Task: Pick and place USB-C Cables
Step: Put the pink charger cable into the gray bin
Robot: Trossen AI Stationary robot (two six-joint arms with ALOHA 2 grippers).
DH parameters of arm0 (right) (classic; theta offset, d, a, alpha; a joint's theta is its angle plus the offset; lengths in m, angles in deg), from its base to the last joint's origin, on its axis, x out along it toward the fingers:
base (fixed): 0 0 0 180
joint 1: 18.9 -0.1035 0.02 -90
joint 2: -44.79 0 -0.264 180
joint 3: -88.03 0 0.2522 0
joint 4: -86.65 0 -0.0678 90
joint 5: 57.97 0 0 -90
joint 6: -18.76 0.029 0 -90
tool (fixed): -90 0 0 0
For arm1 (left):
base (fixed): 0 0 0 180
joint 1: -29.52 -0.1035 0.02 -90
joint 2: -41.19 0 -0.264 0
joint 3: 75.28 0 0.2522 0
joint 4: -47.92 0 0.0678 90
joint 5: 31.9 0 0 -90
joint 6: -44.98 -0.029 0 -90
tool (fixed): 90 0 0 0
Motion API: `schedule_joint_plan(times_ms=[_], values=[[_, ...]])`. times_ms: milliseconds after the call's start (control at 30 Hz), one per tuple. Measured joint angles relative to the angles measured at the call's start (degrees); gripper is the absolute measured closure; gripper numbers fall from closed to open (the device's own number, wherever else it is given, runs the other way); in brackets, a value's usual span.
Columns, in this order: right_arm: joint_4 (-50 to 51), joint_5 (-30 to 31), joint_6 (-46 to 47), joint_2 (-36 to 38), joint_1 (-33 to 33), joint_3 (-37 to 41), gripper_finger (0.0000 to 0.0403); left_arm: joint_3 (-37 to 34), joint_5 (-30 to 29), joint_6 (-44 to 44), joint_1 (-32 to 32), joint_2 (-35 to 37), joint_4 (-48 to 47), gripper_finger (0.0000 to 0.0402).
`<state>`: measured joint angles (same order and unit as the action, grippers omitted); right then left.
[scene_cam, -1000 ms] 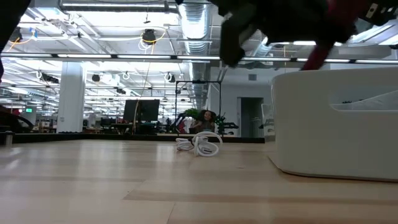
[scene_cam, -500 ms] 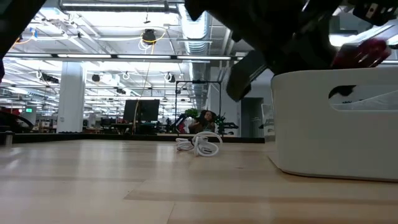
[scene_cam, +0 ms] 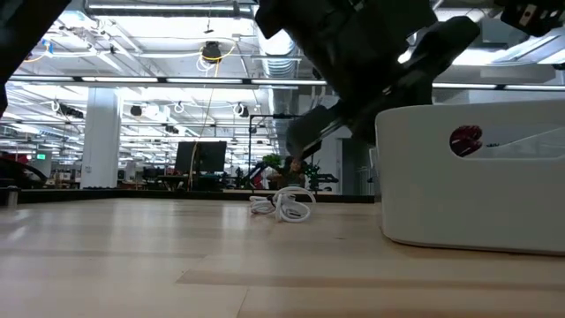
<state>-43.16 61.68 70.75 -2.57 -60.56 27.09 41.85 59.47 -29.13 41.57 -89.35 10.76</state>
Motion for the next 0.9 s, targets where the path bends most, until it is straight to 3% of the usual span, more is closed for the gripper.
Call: schedule_joint_plan(times_ms=[467, 900], values=[[-0.01, 0.41, -1.01, 0.01, 0.00, 0.00, 0.0237, 0.00, 2.60, -4.46, 0.00, -0.64, -2.56, 0.0390], [-0.10, 0.39, -1.05, -0.01, 0.01, 0.00, 0.0236, 0.56, -2.15, -6.16, 0.29, -2.64, 0.21, 0.0364]])
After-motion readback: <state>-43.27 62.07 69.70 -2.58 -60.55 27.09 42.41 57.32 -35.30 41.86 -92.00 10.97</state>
